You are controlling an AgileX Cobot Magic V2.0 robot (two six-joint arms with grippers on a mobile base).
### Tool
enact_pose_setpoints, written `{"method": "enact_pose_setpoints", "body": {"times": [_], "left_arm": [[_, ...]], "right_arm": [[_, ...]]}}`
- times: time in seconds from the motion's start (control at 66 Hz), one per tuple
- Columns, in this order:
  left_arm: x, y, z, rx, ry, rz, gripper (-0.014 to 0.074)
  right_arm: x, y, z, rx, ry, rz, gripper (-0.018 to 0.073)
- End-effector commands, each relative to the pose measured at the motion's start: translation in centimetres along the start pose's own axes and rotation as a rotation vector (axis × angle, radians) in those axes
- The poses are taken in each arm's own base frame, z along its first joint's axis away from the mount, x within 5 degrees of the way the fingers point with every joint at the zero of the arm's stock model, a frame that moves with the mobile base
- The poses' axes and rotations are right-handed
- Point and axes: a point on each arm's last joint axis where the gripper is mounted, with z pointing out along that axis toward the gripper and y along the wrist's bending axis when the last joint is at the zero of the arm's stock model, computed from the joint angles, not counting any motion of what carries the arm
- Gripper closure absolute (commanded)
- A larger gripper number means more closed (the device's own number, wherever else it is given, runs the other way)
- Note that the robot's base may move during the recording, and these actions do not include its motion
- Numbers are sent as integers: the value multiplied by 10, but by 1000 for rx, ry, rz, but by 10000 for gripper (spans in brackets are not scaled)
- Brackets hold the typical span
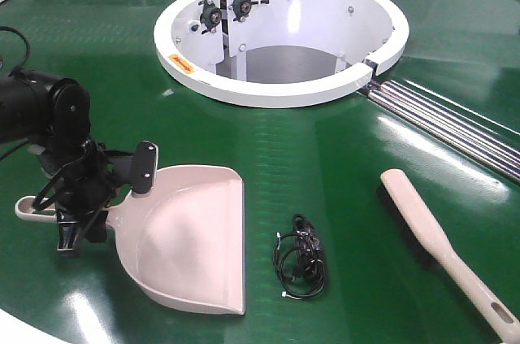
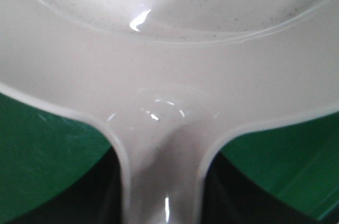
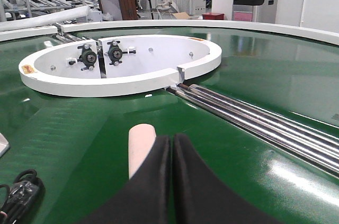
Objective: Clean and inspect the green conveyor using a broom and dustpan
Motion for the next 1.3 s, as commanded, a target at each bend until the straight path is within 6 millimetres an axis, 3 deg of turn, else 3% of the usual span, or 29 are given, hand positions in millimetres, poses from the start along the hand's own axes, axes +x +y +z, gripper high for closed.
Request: {"method": "enact_pose_setpoints", "body": {"times": [0.0,1.213,1.289], "left_arm": [[-3,1,-21,-74,-40,-14,603],[-5,1,-22,-69,-56,-23,603],[-5,1,-22,-69,-56,-23,603]], "right_arm": [[-1,0,0,-5,-67,-8,568],[-1,0,0,-5,-67,-8,568],[-6,1,-1,-8,-124,-9,568]]}}
